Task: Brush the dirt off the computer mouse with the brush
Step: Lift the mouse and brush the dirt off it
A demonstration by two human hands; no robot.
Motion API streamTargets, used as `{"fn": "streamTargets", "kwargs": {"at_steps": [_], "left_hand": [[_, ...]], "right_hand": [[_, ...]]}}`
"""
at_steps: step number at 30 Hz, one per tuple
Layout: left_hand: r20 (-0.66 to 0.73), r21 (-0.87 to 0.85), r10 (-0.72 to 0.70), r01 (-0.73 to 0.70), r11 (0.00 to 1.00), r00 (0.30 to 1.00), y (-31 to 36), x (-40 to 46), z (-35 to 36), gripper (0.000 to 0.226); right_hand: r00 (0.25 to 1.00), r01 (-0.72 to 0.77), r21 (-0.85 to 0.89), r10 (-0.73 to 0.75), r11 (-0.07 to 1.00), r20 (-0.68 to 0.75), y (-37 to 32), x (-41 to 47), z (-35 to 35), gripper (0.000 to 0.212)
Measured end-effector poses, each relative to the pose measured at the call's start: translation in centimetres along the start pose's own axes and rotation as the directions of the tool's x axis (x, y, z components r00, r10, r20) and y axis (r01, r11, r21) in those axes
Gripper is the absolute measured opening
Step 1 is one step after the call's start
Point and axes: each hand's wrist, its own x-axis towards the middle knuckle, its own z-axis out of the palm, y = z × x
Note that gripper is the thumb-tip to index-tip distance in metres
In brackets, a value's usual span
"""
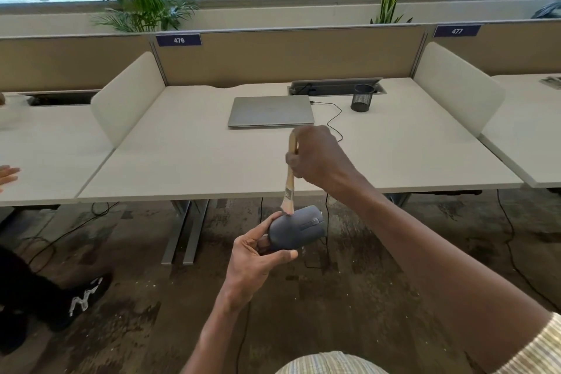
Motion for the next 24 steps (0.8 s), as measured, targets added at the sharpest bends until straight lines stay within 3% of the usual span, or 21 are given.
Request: {"fn": "streamTargets", "kwargs": {"at_steps": [6, 10, 13, 17, 24], "left_hand": [[0.007, 0.004, 0.016, -0.017, 1.0, 1.0, 0.0, -0.5, -0.3, 0.075], [-0.002, -0.031, 0.008, -0.008, 0.999, 1.0, 0.0, -0.6, -0.2, 0.076], [-0.003, -0.048, 0.007, -0.007, 0.999, 1.0, 0.1, -0.4, -0.2, 0.078], [0.013, -0.074, 0.005, -0.004, 0.997, 1.0, 0.0, -0.1, -0.3, 0.075], [0.004, -0.12, -0.026, 0.026, 0.992, 1.0, -0.7, -0.6, -0.7, 0.078]], "right_hand": [[0.991, -0.101, -0.053, 0.105, 0.993, 0.081, 1.7, 0.6, 0.2, 0.008], [0.996, -0.086, -0.164, 0.089, 0.983, 0.014, 2.2, 0.7, -0.5, 0.006], [0.999, -0.022, -0.05, 0.02, 0.998, -0.038, 1.5, 0.8, -0.4, 0.005], [0.999, 0.008, 0.106, -0.012, 0.994, 0.034, 0.9, 0.5, 0.7, 0.004], [0.996, -0.079, -0.126, 0.083, 0.989, 0.021, 3.2, 0.4, 0.3, 0.005]]}}
